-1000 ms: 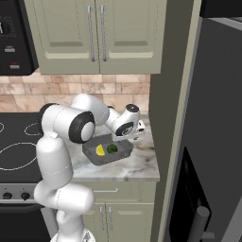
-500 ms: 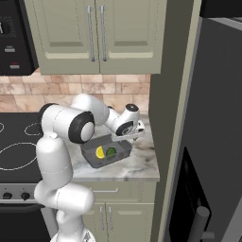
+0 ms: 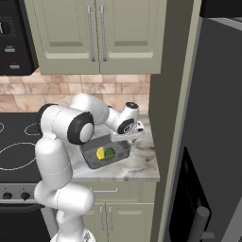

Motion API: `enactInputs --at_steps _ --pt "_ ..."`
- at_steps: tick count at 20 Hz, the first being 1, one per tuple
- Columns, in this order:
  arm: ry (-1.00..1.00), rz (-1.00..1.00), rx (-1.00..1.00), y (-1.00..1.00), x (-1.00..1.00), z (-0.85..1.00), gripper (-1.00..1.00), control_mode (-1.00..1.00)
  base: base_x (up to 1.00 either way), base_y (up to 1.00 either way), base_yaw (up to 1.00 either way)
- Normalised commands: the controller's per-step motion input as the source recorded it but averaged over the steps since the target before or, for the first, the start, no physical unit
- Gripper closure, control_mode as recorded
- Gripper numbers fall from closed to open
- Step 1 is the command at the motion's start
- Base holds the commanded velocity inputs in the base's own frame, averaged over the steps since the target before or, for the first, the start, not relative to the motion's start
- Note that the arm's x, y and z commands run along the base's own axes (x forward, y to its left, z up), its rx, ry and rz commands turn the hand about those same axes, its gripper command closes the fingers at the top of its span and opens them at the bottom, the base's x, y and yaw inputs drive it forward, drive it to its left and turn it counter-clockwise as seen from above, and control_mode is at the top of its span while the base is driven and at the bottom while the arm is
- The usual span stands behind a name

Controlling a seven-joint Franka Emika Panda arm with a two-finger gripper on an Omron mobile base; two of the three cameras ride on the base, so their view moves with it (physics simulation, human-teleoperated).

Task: Take the avocado and lemon wedge out of the freezer and place them in the tupperware container on the counter. Then put the tupperware containing the vegetables back in the freezer.

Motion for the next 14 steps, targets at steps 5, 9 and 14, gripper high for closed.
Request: enactInputs --at_steps 5,9,14 --pt "0.06 0.0 0.0 0.16 -0.1 -0.07 1.0 -1.0 0.0 0.0 0.0" --pt "0.0 0.0 0.0 0.18 -0.28 -0.09 1.0 -1.0 0.0 0.0 0.0" --pt "-0.04 0.0 0.0 0.24 -0.54 -0.04 1.0 -1.0 0.0 0.0 0.0"
